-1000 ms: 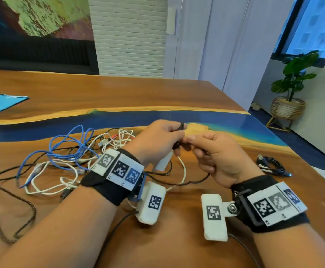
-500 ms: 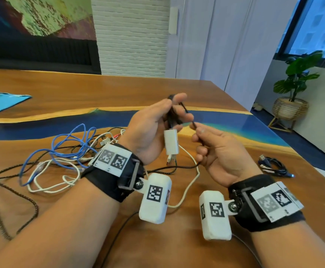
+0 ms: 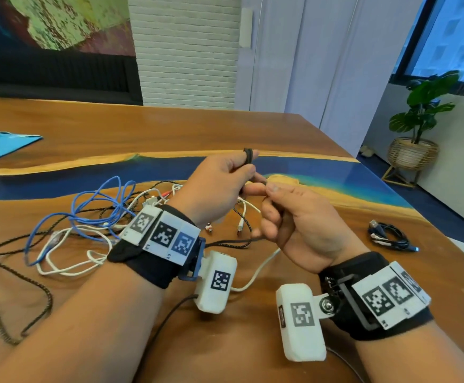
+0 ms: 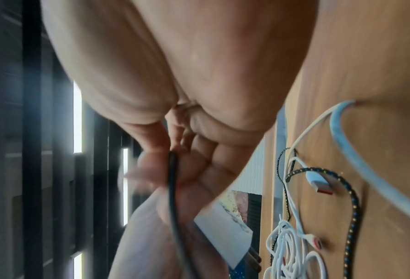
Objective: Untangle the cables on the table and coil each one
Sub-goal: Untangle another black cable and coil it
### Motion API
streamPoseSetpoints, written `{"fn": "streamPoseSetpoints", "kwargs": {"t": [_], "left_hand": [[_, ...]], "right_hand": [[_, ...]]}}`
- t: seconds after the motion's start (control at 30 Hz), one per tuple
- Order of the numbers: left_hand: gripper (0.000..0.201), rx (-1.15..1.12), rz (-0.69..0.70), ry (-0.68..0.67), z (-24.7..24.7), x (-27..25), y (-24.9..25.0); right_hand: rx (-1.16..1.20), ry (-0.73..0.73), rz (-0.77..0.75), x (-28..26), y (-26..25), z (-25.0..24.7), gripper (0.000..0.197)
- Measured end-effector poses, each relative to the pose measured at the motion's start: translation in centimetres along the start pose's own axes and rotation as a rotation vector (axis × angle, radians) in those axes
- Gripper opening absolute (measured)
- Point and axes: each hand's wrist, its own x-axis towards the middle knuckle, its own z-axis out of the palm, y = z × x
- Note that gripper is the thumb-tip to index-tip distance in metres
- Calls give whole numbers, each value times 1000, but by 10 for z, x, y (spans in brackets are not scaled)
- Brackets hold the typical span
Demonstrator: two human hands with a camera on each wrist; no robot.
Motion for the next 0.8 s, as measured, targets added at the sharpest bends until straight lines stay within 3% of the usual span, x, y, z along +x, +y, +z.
{"fn": "streamPoseSetpoints", "kwargs": {"t": [0.2,0.33,0.43,0.67,0.8], "left_hand": [[27,140,-15,-130,-17,1,-1],[42,-1,-110,-275,-19,-3,0],[44,-176,-98,-326,-15,-9,1],[33,-874,-69,-225,-13,-6,8],[35,-785,29,-54,-6,-2,6]], "right_hand": [[167,156,-36,2,-7,-8,24],[196,181,-155,2,-14,-22,30],[231,235,-212,4,-15,-26,27],[-56,297,-214,8,-5,-26,15],[-163,120,-54,7,7,-11,23]]}}
